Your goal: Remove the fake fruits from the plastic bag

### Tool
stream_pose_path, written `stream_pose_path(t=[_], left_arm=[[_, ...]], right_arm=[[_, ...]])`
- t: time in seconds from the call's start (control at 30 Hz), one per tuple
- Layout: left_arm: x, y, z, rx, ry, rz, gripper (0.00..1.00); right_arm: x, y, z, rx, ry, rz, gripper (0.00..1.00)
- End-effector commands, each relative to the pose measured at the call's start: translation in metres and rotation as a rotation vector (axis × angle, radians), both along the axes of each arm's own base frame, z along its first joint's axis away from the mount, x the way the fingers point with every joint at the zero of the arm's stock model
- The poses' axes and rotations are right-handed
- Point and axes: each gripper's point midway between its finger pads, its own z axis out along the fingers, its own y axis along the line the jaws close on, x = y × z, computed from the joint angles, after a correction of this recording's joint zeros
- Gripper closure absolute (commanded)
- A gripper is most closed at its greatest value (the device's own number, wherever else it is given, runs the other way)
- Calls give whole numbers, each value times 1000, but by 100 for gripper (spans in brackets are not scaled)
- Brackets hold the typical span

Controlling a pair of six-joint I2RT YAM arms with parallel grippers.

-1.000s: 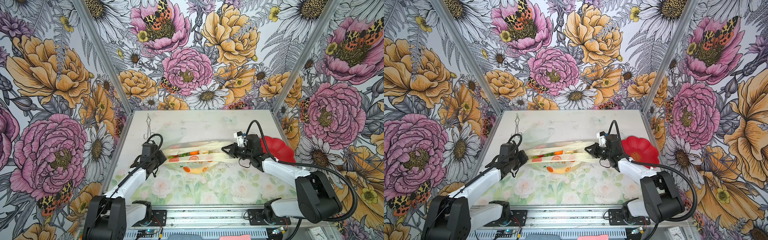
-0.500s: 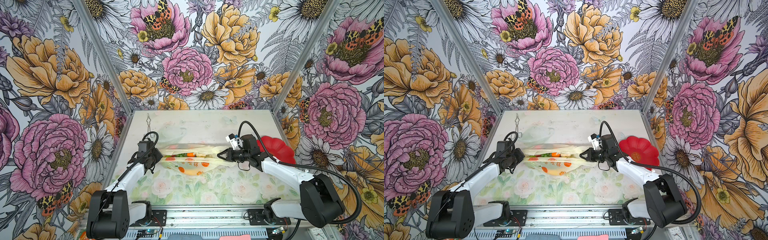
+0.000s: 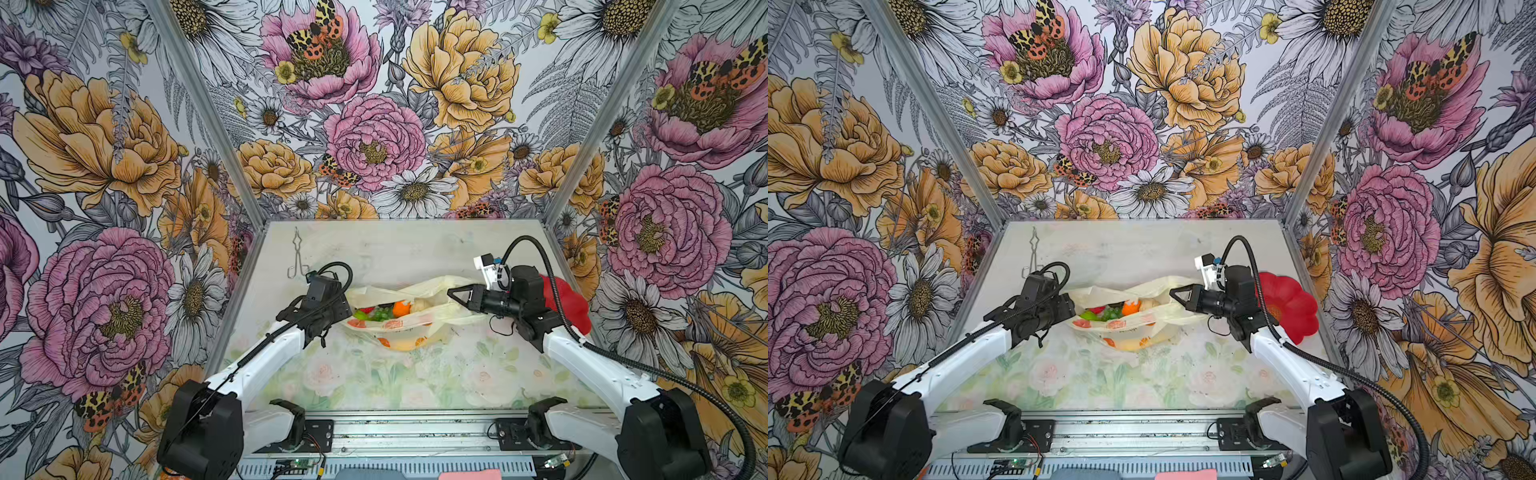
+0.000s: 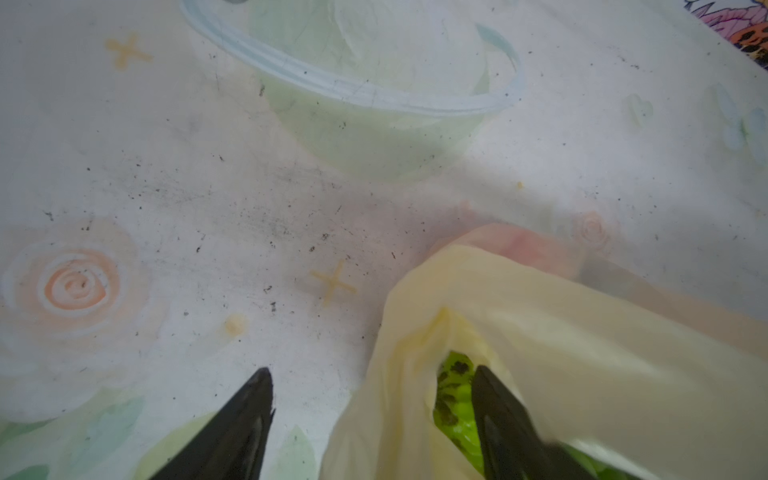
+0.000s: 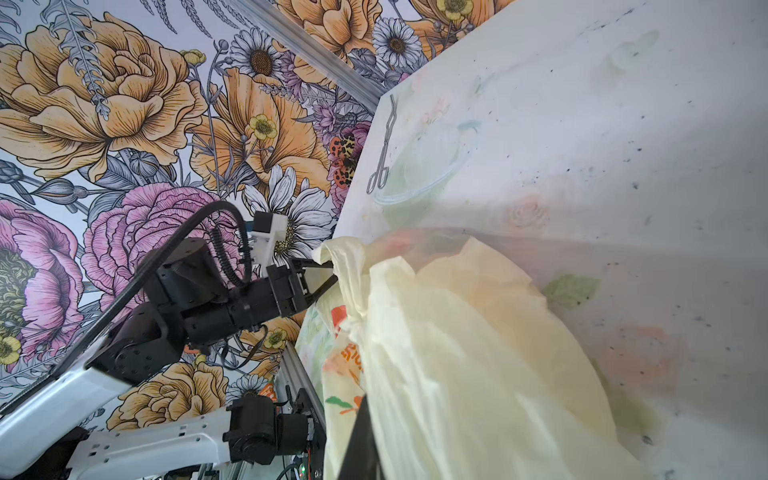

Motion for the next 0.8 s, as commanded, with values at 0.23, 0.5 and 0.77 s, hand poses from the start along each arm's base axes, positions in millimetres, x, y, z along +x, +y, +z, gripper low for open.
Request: stream_pose_path(t=[0.23,0.5,0.77], left_arm=[[-18,-43,94,280,-212,-197,20],[-11,-97,40,608,-19,-511,26],[8,-109,13,804,47,-590,26]], right_arm=[[7,1,-9,-20,-16,-19,100],[8,-2,-5,-27,-30,-37,100],[10,-5,-5,-29,-27,-45,100]])
